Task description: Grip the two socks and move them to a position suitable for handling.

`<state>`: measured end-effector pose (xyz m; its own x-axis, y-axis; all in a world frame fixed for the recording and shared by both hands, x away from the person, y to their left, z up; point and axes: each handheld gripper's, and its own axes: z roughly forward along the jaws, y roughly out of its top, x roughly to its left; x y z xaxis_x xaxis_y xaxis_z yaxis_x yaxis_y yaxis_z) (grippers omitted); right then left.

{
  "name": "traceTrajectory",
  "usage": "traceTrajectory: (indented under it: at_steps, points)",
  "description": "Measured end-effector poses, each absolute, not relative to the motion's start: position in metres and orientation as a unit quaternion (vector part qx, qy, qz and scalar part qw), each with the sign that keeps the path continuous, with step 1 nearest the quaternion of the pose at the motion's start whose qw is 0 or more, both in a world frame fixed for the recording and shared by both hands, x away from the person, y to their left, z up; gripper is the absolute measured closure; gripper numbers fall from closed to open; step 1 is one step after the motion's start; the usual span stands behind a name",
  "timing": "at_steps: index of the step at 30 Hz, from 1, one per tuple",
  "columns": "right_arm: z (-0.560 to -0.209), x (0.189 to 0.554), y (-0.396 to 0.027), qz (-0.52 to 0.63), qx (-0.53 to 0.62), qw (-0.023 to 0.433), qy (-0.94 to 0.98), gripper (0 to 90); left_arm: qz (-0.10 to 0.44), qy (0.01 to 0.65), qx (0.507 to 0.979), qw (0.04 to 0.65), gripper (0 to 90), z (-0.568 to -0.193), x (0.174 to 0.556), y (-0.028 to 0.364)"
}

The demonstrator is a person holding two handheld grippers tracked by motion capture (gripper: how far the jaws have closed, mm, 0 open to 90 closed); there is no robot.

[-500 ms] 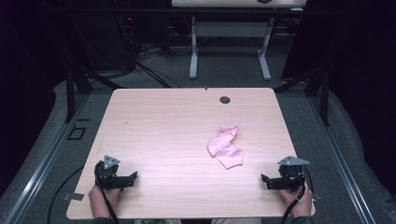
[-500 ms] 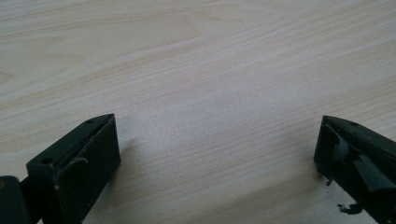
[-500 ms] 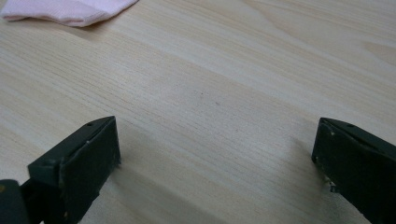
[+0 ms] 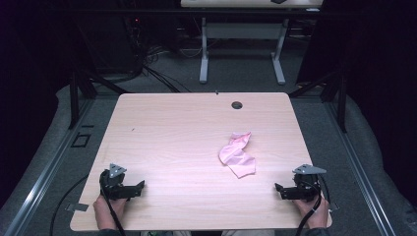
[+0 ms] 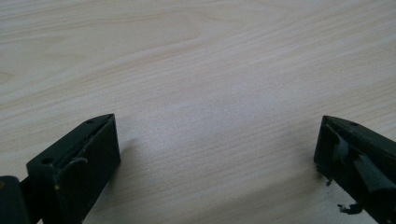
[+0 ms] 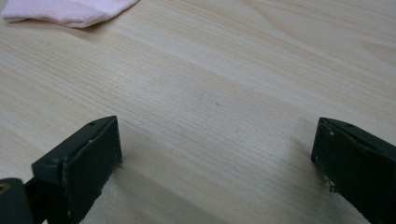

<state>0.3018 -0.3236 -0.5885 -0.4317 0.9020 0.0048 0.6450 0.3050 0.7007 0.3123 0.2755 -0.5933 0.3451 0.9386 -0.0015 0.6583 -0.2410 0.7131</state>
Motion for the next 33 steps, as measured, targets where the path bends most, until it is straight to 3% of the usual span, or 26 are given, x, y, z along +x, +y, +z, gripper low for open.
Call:
traceTrajectory:
  at_steps: [20, 33]
  points:
    - [-0.582, 0.305, -0.321, 0.325, 0.478, 0.191, 0.793, 3.4, 0.221, 0.528, 0.756, 0.317, 0.0, -0.593, 0.312, 0.275]
    - [-0.539, 0.307, -0.297, 0.333, 0.426, 0.199, 0.817, 0.0, 0.221, 0.529, 0.756, 0.317, 0.0, -0.593, 0.312, 0.275]
